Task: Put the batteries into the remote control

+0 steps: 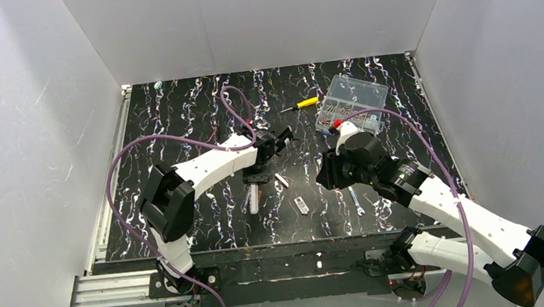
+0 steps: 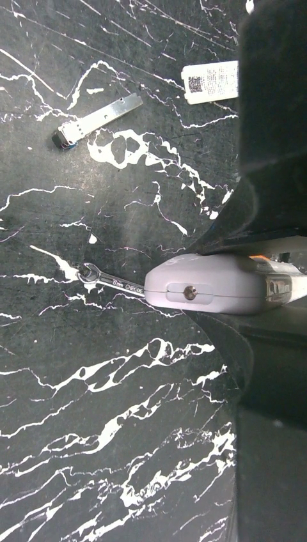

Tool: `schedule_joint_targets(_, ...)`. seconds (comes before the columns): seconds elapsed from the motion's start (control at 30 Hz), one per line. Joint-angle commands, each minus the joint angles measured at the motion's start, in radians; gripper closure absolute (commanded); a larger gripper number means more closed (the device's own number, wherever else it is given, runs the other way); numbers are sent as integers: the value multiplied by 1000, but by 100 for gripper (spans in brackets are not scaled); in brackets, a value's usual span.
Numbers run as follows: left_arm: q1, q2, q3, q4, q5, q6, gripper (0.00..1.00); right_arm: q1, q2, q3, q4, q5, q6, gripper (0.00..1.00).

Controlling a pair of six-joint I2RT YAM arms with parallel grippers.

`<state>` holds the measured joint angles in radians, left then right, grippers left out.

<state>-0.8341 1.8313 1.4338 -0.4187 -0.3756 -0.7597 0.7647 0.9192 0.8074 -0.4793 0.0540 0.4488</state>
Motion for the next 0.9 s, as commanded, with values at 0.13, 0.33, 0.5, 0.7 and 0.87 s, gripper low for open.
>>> schedule_joint_targets(0.13,2,20,68,-202,-43,27,100,-8,-29,-1,-26,56,14,49)
schedule_joint_targets(0.33,2,23,80,-232,-44,22,100,-10,-44,3,-39,66,15,48)
schedule_joint_targets(0.5,3,-66,33,-240,-58,-1,100,-13,-90,-23,-24,63,13,41)
schedule_joint_targets(0.7,6,-226,-84,-187,7,-28,100,-15,-89,-74,38,-64,45,43)
schedule_joint_targets(0.87,7,-390,-214,-65,93,-53,100,-13,-18,-144,91,-191,166,55)
